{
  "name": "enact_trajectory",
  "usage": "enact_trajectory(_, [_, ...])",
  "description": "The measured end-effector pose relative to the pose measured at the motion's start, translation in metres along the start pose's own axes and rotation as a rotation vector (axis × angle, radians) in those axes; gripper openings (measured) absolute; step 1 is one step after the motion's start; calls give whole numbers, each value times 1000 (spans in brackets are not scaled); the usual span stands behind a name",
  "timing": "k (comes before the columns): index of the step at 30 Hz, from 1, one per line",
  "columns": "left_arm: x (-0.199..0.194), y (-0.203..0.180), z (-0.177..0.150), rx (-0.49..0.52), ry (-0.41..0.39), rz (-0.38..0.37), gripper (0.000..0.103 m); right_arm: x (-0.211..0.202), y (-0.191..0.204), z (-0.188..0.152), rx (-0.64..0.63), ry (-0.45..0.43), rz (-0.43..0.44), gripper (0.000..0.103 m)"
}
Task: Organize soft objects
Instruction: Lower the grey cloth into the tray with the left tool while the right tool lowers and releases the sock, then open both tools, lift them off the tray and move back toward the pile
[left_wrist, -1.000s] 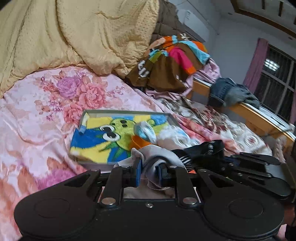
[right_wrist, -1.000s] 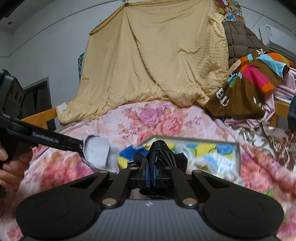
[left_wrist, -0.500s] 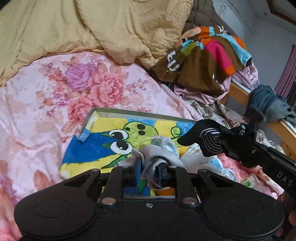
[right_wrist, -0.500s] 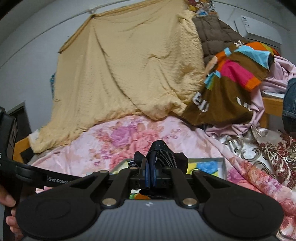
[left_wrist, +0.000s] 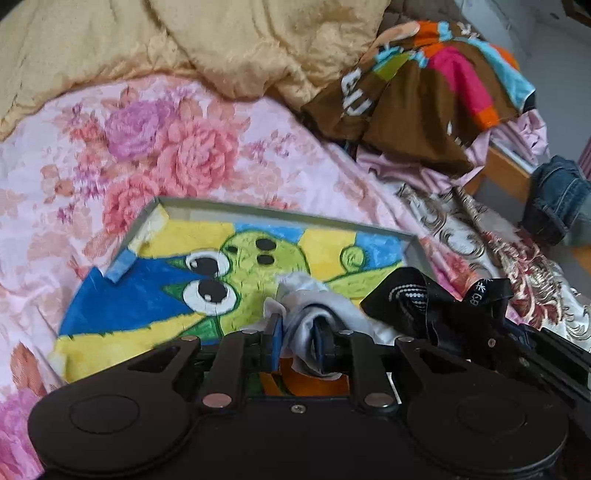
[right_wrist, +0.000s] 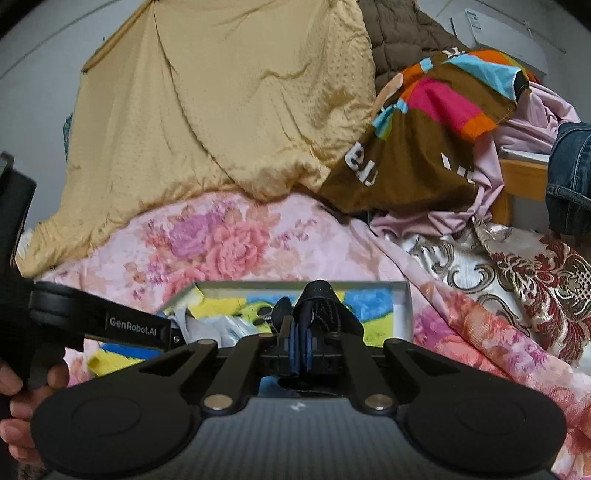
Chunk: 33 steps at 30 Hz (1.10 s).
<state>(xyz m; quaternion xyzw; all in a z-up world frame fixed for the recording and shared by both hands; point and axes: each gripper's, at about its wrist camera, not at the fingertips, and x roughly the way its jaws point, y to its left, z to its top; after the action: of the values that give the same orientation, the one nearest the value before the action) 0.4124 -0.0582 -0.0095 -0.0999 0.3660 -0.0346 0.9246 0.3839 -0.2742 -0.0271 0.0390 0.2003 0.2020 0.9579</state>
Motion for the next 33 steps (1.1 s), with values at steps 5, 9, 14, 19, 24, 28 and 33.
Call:
enact_trajectory(5, [12, -1, 1, 4, 16, 17, 19, 8, -4, -2, 16, 22, -13, 13])
enact_trajectory(9, [19, -3, 5, -3, 28, 25, 22, 8, -3, -8, -12, 42, -43, 31])
enact_trajectory(14, [25, -11, 5, 8, 30, 24, 31, 2, -4, -16, -39, 49, -63, 46])
enact_trajectory(19, [24, -13, 2, 9, 32, 22, 39, -1, -6, -14, -25, 44, -68, 61])
enact_trajectory(24, [20, -8, 3, 12, 25, 24, 60, -9, -8, -13, 2, 24, -56, 86])
enact_trajectory(28, [12, -2, 3, -2, 11, 30, 74, -19, -6, -12, 17, 3, -40, 93])
enact_trajectory(33, [-3, 2, 0, 7, -7, 14, 83, -33, 5, -11, 0, -21, -54, 101])
